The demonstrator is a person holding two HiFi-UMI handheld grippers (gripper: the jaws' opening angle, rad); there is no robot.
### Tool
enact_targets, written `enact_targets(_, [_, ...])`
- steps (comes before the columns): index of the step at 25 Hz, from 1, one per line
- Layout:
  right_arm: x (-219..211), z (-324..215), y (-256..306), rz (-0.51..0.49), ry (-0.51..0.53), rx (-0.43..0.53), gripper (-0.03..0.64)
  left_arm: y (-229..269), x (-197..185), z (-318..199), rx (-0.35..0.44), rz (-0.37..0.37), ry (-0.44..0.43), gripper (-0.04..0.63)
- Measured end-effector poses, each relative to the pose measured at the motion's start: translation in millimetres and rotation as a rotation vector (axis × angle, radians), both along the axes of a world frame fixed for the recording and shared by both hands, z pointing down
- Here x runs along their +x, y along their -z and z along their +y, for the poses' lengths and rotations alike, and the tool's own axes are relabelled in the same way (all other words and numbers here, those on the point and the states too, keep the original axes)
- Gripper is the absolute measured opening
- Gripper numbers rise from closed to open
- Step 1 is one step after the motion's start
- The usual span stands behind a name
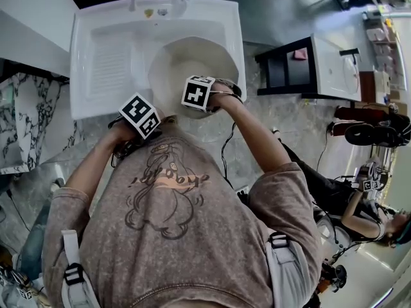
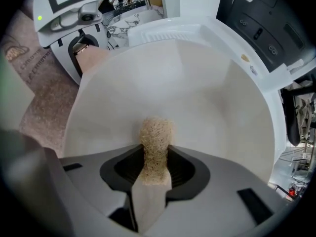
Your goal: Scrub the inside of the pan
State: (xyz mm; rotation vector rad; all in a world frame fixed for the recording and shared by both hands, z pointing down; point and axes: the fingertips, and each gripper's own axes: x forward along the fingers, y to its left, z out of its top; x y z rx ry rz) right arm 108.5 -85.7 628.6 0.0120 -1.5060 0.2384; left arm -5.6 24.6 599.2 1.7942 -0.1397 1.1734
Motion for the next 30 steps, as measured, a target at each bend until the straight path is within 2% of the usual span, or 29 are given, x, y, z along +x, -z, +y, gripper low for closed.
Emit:
enact_targets(5, [-37, 2, -6, -0.105, 0.008, -0.004, 0.153, -1, -1, 1, 0.000, 0.001, 0.006, 0.086])
enact_targets(9, [-46, -6, -8, -0.095, -0.023, 0.036, 0.155, -1, -1, 2, 0.003, 0.005, 0.016, 0.086])
enact_targets(14, [-68, -28, -17, -0.178, -0.041, 0.104, 0.155, -2, -1, 3, 0.011, -0.005, 0.014, 0.086])
enact_targets(22, [-62, -70, -22, -0.205, -0.171, 0.225, 0.155, -3, -1, 5, 0.013, -0.014, 0.009, 0.078])
enact_targets(26, [-50, -83, -20, -0.190, -0.247, 0.221, 0.155, -4, -2, 4, 0.015, -0.020, 0.005, 0.075])
enact_targets(30, [-49, -81, -19, -0.183, -0.236, 0.224, 0.155, -5, -3, 4, 0.025, -0.022, 0.001, 0.077])
